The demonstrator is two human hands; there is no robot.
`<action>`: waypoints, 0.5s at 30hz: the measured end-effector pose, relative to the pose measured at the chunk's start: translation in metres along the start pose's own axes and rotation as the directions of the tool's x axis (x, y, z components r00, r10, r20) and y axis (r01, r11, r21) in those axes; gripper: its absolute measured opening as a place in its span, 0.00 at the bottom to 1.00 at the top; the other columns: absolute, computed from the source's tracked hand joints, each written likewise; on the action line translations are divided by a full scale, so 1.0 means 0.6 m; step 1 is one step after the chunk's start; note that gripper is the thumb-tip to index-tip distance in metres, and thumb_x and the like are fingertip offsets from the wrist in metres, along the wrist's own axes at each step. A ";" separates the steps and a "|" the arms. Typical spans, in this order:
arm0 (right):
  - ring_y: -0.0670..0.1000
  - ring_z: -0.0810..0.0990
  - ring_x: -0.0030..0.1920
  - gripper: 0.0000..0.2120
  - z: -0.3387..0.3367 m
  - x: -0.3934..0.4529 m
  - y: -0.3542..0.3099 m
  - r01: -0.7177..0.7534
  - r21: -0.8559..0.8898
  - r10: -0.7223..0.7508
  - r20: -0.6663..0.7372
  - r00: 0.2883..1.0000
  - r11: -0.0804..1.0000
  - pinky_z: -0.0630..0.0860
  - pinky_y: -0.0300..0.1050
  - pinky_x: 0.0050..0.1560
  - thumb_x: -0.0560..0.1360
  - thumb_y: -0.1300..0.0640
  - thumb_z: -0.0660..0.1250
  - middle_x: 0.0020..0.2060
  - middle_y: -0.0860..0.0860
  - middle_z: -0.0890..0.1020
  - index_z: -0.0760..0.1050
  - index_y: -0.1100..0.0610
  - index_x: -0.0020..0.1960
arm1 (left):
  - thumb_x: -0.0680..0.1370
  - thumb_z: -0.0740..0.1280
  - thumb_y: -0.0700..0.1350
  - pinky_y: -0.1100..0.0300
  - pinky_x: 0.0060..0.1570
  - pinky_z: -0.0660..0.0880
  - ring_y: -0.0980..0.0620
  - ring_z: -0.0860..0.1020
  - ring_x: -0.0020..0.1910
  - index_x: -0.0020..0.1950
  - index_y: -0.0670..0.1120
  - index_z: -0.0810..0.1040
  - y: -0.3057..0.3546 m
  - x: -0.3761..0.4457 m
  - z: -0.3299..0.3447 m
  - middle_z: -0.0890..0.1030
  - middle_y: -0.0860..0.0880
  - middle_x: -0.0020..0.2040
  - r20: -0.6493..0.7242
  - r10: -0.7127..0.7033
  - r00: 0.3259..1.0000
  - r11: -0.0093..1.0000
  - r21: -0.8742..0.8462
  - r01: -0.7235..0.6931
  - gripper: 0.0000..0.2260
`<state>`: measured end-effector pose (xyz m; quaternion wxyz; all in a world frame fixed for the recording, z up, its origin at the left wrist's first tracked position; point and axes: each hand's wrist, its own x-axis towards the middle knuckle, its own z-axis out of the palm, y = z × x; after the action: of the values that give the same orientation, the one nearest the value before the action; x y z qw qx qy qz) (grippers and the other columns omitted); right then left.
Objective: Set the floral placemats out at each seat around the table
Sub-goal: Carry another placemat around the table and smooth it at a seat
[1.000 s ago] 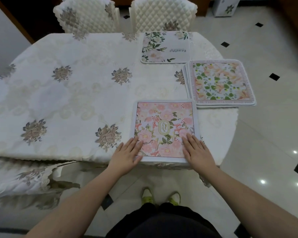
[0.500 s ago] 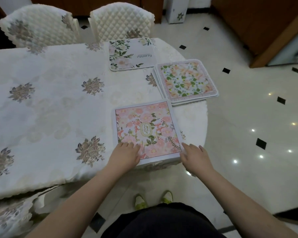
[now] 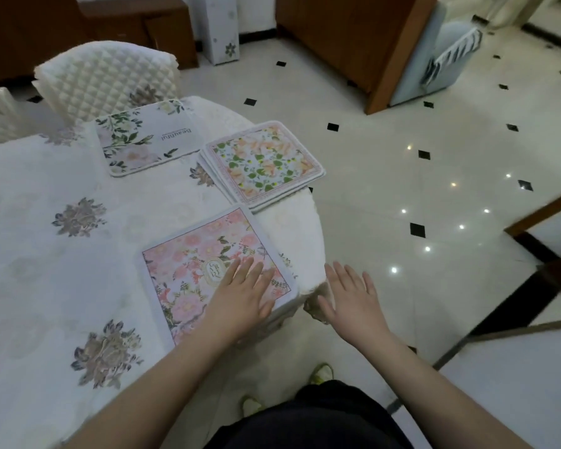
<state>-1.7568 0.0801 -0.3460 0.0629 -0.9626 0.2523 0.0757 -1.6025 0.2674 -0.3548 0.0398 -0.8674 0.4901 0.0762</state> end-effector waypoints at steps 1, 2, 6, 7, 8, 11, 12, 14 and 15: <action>0.51 0.49 0.79 0.31 -0.004 -0.003 0.009 -0.019 0.011 0.019 -0.011 1.000 1.000 0.40 0.54 0.77 0.82 0.41 0.50 0.80 0.50 0.52 0.46 0.51 0.81 | 0.83 0.47 0.60 0.47 0.74 0.29 0.45 0.48 0.81 0.82 0.51 0.49 0.009 0.010 -0.004 0.56 0.46 0.82 -0.017 0.013 1.000 1.000 -0.010 -0.013 0.29; 0.51 0.49 0.80 0.31 -0.008 -0.005 0.017 -0.038 0.020 0.038 -0.020 0.999 0.999 0.40 0.54 0.77 0.82 0.42 0.50 0.80 0.50 0.52 0.46 0.52 0.81 | 0.83 0.47 0.60 0.47 0.74 0.30 0.45 0.49 0.81 0.82 0.51 0.49 0.018 0.021 -0.009 0.56 0.46 0.82 -0.030 0.027 0.999 0.999 -0.022 -0.027 0.29; 0.52 0.47 0.80 0.32 -0.014 -0.014 0.055 -0.110 0.005 0.110 -0.046 0.993 0.994 0.37 0.55 0.76 0.82 0.41 0.49 0.81 0.50 0.50 0.43 0.51 0.81 | 0.81 0.43 0.63 0.47 0.74 0.31 0.45 0.50 0.81 0.82 0.52 0.50 0.057 0.062 -0.027 0.55 0.46 0.82 -0.065 0.110 0.992 0.993 -0.039 -0.113 0.31; 0.52 0.46 0.80 0.32 -0.013 -0.015 0.066 -0.128 0.012 0.128 -0.044 0.991 0.992 0.36 0.55 0.76 0.82 0.41 0.50 0.81 0.50 0.49 0.42 0.51 0.81 | 0.81 0.43 0.64 0.47 0.74 0.31 0.44 0.49 0.81 0.82 0.52 0.50 0.067 0.073 -0.030 0.53 0.46 0.82 -0.074 0.128 0.989 0.991 -0.039 -0.131 0.31; 0.52 0.46 0.80 0.32 -0.012 -0.016 0.076 -0.142 0.018 0.143 -0.041 0.989 0.990 0.35 0.54 0.76 0.82 0.41 0.49 0.81 0.50 0.48 0.42 0.50 0.81 | 0.81 0.45 0.64 0.48 0.73 0.30 0.44 0.47 0.81 0.82 0.52 0.49 0.076 0.083 -0.032 0.50 0.47 0.82 -0.080 0.144 0.986 0.988 -0.037 -0.148 0.31; 0.52 0.44 0.80 0.33 -0.009 -0.014 0.108 -0.168 0.031 0.169 -0.035 0.985 0.985 0.33 0.54 0.75 0.82 0.40 0.48 0.81 0.50 0.46 0.40 0.50 0.80 | 0.83 0.49 0.63 0.49 0.72 0.28 0.45 0.43 0.81 0.82 0.53 0.47 0.105 0.117 -0.039 0.44 0.49 0.82 -0.097 0.182 0.978 0.981 -0.045 -0.187 0.31; 0.52 0.44 0.80 0.33 -0.008 -0.012 0.119 -0.177 0.036 0.178 -0.037 0.983 0.984 0.33 0.54 0.75 0.82 0.40 0.48 0.81 0.50 0.45 0.40 0.50 0.80 | 0.83 0.49 0.63 0.50 0.72 0.28 0.45 0.44 0.81 0.82 0.53 0.47 0.115 0.128 -0.042 0.44 0.49 0.82 -0.108 0.190 0.976 0.980 -0.046 -0.196 0.30; 0.52 0.44 0.80 0.33 -0.009 -0.004 0.144 -0.191 0.041 0.192 -0.025 0.981 0.981 0.34 0.54 0.75 0.82 0.40 0.48 0.81 0.50 0.45 0.40 0.50 0.80 | 0.83 0.51 0.62 0.49 0.73 0.29 0.45 0.45 0.81 0.82 0.53 0.48 0.135 0.151 -0.053 0.45 0.50 0.82 -0.109 0.204 0.973 0.977 -0.039 -0.209 0.30; 0.52 0.43 0.80 0.33 -0.011 0.001 0.157 -0.196 0.046 0.196 -0.015 0.980 0.980 0.34 0.54 0.75 0.82 0.40 0.48 0.81 0.50 0.44 0.39 0.50 0.80 | 0.82 0.51 0.62 0.49 0.74 0.31 0.45 0.46 0.81 0.82 0.53 0.50 0.145 0.162 -0.059 0.46 0.50 0.82 -0.106 0.208 0.972 0.977 -0.027 -0.212 0.30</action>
<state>-1.8023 -0.0025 -0.3474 0.0739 -0.9322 0.3481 0.0663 -1.6246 0.1354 -0.3362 -0.0101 -0.8141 0.5789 0.0446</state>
